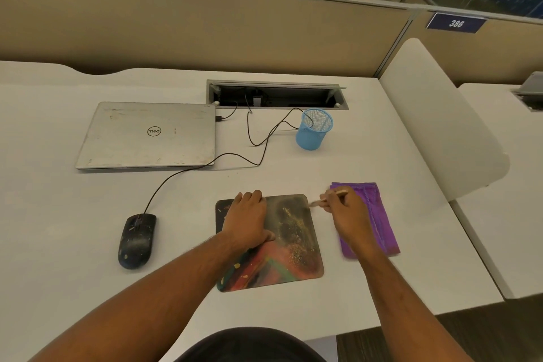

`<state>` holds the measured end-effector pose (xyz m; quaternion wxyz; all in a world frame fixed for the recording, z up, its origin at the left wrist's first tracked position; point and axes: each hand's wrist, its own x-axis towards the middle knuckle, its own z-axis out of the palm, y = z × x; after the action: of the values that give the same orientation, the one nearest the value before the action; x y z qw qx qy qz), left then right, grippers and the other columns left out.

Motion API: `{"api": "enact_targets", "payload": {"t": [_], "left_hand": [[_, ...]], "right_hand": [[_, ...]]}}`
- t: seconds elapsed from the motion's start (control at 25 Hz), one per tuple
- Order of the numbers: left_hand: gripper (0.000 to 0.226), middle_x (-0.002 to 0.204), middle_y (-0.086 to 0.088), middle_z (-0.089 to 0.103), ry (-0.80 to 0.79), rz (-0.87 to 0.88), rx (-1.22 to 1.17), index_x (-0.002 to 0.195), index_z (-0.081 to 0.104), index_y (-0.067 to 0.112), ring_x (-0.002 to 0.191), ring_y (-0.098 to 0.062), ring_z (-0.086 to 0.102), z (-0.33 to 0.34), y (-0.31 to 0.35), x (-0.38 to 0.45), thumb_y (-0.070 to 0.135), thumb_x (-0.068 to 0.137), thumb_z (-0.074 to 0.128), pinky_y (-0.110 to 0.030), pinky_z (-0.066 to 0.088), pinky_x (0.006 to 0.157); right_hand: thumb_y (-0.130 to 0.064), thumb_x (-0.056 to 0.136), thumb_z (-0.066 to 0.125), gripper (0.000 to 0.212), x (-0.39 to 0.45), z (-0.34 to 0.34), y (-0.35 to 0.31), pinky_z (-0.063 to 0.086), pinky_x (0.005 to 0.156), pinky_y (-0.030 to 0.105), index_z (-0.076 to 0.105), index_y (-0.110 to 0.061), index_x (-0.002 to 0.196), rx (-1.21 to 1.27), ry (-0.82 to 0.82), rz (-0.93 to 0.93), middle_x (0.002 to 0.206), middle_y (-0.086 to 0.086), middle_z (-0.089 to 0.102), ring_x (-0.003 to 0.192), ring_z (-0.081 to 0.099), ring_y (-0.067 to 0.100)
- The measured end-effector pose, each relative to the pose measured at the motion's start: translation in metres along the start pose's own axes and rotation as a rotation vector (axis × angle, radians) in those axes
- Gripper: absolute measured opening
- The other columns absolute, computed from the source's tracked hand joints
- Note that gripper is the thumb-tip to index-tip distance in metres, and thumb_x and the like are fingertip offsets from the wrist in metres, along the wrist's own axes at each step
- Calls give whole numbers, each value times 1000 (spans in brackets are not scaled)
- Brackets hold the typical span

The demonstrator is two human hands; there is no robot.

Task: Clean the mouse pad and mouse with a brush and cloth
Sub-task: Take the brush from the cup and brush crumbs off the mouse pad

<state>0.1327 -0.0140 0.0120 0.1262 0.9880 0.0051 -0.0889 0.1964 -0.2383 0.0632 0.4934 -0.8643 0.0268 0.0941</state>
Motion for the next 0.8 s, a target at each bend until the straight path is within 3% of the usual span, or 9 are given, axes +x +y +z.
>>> {"api": "enact_targets", "payload": {"t": [0.12, 0.28, 0.4, 0.48, 0.56, 0.72, 0.8], "left_hand": [[79, 127, 0, 52, -9, 4, -5, 127, 53, 17, 115, -20, 47, 0, 0, 0, 68, 70, 72, -40, 37, 109], [80, 127, -1, 51, -11, 11, 9, 128, 54, 17, 116, -21, 47, 0, -2, 1, 69, 70, 71, -42, 35, 111], [80, 127, -1, 52, -16, 17, 17, 129, 53, 17, 117, -21, 47, 1, -2, 2, 69, 70, 70, -43, 34, 113], [79, 126, -1, 52, -16, 17, 16, 128, 53, 17, 116, -21, 48, 1, -2, 2, 69, 71, 70, -43, 34, 112], [79, 125, -1, 52, -14, 21, 21, 127, 54, 17, 115, -21, 48, 1, -3, 1, 69, 70, 70, -43, 34, 112], [80, 125, -1, 52, -13, 17, 15, 127, 54, 16, 115, -22, 48, 1, -3, 2, 69, 69, 71, -43, 34, 112], [80, 126, -1, 52, -18, 16, 11, 127, 54, 16, 116, -21, 48, 1, -2, 2, 69, 70, 71, -43, 35, 111]], "right_hand": [[-29, 103, 55, 20, -5, 11, -4, 59, 92, 47, 66, -14, 97, 48, -16, 18, 89, -5, 78, 92, 74, 14], [-32, 102, 51, 30, -11, 12, 1, 59, 85, 51, 64, -9, 88, -201, -82, 52, 83, 7, 76, 82, 73, 22], [-33, 101, 51, 29, -8, 6, -2, 61, 77, 43, 66, -14, 86, -185, -16, 23, 73, -3, 75, 70, 73, 8], [-30, 103, 53, 21, -7, 8, -6, 61, 81, 39, 66, -19, 92, -44, 42, 3, 82, -8, 75, 80, 73, 6], [-25, 104, 53, 17, -9, 15, -4, 60, 87, 39, 66, -17, 95, 63, 0, 13, 88, -5, 76, 89, 74, 10], [-28, 103, 52, 25, -16, 17, 9, 61, 82, 42, 67, -10, 92, -98, -119, 82, 73, -3, 78, 75, 76, 11], [-28, 102, 52, 26, -14, 12, 10, 61, 75, 35, 68, -10, 92, -106, -105, 57, 71, -6, 77, 70, 75, 9]]}}
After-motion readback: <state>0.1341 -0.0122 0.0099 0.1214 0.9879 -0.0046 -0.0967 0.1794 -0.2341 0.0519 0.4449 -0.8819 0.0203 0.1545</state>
